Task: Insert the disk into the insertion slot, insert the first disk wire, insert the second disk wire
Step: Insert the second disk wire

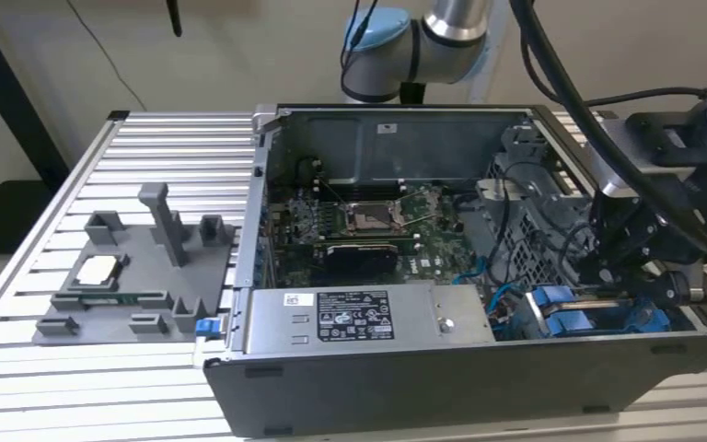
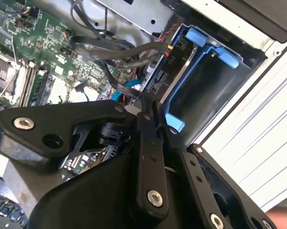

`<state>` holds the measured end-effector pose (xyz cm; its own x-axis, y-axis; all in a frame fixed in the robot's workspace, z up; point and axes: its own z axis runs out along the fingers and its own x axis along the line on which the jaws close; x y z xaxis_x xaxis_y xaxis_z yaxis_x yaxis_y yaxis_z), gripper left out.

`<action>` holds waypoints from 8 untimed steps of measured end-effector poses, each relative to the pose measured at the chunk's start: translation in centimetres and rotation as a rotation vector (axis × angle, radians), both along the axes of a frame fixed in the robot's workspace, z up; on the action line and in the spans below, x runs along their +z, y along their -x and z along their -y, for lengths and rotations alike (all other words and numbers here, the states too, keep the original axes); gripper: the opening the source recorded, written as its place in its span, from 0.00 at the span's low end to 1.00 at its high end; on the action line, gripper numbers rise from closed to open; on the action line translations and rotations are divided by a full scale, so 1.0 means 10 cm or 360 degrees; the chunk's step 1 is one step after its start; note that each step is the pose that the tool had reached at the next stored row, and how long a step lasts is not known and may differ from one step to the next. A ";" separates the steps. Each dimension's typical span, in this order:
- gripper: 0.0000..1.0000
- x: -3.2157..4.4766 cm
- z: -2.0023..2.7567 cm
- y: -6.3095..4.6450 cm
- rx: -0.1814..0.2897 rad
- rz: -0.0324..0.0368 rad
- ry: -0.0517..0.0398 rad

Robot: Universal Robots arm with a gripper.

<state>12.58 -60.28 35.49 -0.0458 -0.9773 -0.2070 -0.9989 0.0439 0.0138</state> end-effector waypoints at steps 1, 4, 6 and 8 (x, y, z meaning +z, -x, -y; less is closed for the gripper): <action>0.16 -0.005 0.001 0.00 0.0000 0.0002 0.0012; 0.16 -0.017 0.001 0.00 0.0000 0.0021 0.0043; 0.16 -0.026 0.001 0.00 -0.0001 0.0046 0.0052; 0.16 -0.035 0.001 0.00 -0.0001 0.0077 0.0055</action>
<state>12.57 -60.29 35.14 -0.0372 -0.9839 -0.1750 -0.9984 0.0442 -0.0362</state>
